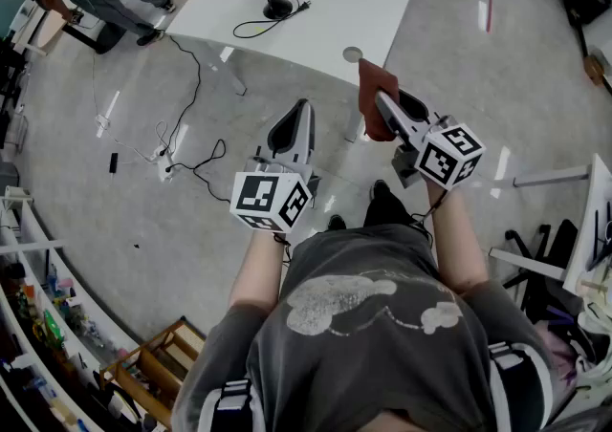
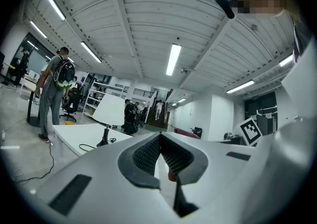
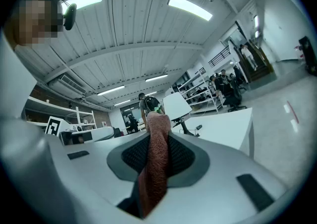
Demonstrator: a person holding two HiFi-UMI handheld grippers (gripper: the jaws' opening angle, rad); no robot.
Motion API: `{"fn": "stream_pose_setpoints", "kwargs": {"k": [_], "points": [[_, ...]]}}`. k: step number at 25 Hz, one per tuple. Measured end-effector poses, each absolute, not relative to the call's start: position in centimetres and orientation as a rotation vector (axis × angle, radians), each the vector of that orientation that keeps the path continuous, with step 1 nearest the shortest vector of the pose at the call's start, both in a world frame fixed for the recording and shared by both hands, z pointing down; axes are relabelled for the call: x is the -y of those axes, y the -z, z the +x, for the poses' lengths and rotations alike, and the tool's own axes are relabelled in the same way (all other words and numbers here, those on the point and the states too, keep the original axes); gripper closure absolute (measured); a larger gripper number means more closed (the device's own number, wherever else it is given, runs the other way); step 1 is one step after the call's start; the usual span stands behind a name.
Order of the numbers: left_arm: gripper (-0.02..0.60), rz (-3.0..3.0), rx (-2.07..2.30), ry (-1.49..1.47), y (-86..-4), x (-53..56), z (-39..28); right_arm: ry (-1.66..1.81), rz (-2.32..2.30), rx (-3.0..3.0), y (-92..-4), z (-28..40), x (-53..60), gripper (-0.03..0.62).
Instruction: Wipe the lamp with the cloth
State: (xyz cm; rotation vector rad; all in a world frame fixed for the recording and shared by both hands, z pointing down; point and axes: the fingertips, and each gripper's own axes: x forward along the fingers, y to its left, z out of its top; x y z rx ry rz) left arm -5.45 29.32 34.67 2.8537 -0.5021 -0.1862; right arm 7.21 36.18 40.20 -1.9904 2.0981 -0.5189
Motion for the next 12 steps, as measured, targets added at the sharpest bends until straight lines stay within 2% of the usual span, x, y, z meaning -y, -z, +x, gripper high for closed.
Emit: {"fn": "stream_pose_setpoints", "kwargs": {"k": [12], "points": [[0.574, 2.854, 0.641, 0.147, -34.3, -24.2, 3.0, 0.549, -1.905, -2.133, -40.3, 16.6, -30.9, 0.508]]}}
